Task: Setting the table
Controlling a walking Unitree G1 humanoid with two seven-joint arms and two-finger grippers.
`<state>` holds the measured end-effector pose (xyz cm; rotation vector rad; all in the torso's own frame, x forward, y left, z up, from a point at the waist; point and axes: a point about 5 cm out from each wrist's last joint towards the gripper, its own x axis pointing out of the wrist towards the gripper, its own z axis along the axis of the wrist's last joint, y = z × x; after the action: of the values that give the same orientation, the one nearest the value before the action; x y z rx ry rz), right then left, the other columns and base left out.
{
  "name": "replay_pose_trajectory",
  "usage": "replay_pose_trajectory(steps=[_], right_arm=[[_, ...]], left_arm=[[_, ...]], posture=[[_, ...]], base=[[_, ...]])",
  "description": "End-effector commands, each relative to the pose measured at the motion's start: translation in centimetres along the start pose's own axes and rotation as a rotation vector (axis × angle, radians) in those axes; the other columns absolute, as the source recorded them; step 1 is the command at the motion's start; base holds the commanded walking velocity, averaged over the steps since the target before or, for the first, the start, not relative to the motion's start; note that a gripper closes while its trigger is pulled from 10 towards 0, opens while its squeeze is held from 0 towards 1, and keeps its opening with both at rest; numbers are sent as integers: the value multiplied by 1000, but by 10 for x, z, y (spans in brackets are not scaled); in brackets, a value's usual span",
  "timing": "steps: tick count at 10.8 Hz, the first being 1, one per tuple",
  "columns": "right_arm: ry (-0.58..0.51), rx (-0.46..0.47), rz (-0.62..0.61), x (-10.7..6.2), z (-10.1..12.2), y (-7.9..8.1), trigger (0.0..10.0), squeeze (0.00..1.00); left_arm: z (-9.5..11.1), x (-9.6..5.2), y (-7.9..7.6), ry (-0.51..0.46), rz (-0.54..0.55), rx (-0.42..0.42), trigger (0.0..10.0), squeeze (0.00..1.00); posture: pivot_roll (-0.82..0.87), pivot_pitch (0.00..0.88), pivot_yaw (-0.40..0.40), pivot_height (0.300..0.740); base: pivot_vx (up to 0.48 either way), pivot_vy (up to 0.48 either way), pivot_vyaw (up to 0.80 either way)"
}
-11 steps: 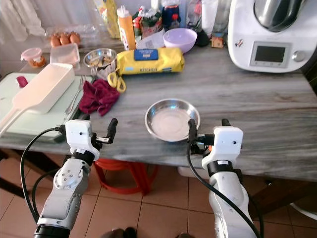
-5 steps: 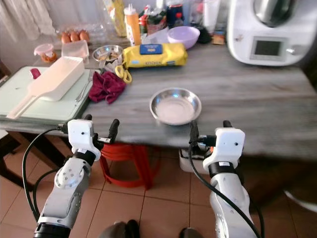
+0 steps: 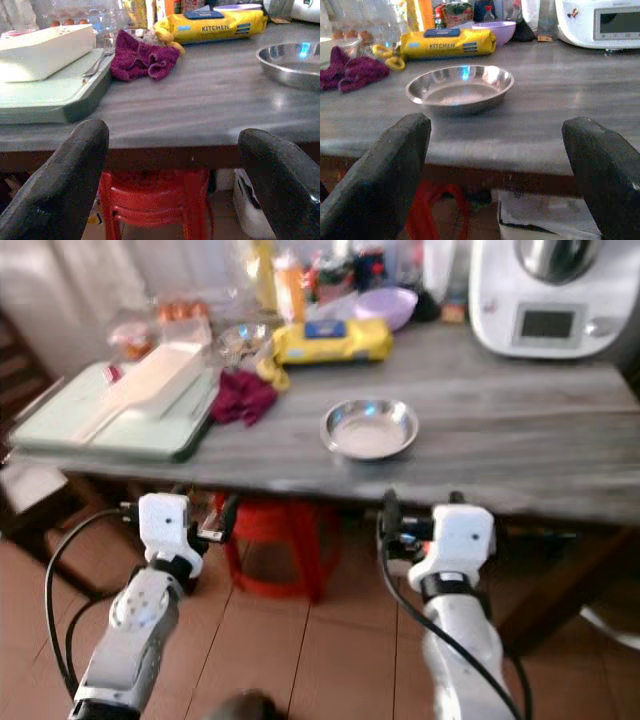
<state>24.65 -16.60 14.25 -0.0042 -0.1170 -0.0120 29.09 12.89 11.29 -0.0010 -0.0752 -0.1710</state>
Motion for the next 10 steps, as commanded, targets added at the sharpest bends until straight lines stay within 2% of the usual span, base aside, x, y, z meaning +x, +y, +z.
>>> replay_pose_trajectory(steps=[1, 10], right_arm=[[7, 13, -3, 0, -1, 2, 10000, 0], [15, 20, -12, -2, -5, 3, 10000, 0]], left_arm=[[2, 0, 3, -1, -4, 15, 10000, 0], [2, -1, 4, 2, -15, 29, 10000, 0]], posture=[[-101, 110, 107, 740], [-96, 118, 116, 740]], base=[[-289, 0, 0], [-293, 0, 0]])
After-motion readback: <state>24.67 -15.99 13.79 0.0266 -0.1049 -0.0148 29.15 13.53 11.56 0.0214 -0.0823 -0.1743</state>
